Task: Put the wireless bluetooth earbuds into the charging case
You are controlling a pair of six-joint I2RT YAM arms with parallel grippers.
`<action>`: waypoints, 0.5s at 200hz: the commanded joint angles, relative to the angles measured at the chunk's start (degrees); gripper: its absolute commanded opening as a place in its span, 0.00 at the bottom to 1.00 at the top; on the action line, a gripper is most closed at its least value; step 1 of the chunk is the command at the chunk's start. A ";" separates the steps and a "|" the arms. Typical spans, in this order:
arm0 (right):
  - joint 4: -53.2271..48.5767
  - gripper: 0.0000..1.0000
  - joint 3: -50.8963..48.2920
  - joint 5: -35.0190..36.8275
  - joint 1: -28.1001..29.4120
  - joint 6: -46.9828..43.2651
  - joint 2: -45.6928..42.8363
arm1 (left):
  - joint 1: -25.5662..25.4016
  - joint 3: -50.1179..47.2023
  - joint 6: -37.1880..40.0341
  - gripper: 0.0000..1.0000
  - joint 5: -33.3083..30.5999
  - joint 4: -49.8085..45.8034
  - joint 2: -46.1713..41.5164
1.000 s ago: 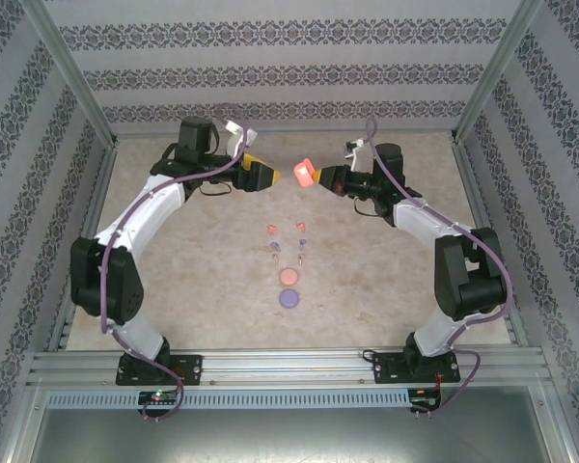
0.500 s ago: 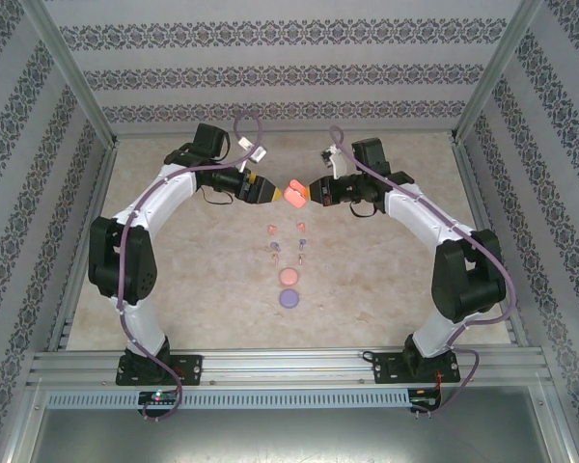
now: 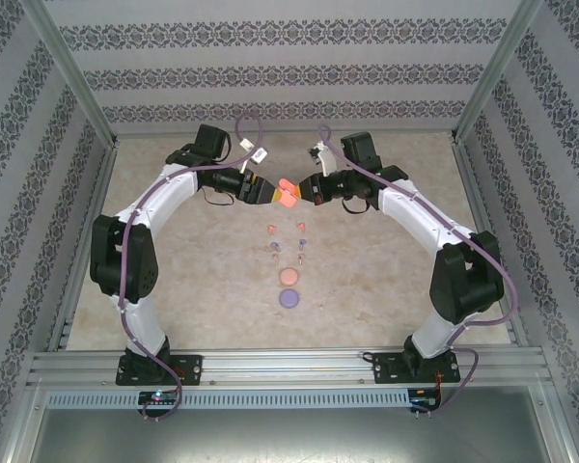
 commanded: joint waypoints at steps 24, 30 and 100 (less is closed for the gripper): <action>-0.10 0.00 2.79 -0.99 0.77 -0.10 1.65 | -1.02 2.54 1.31 0.71 4.10 -1.23 0.86; 0.02 0.00 2.93 -0.99 0.85 -0.03 1.79 | -1.09 2.62 1.41 0.71 4.26 -1.32 0.87; 0.14 0.00 3.84 -1.32 1.29 0.30 2.31 | -1.67 3.42 3.01 0.62 5.80 -3.30 2.37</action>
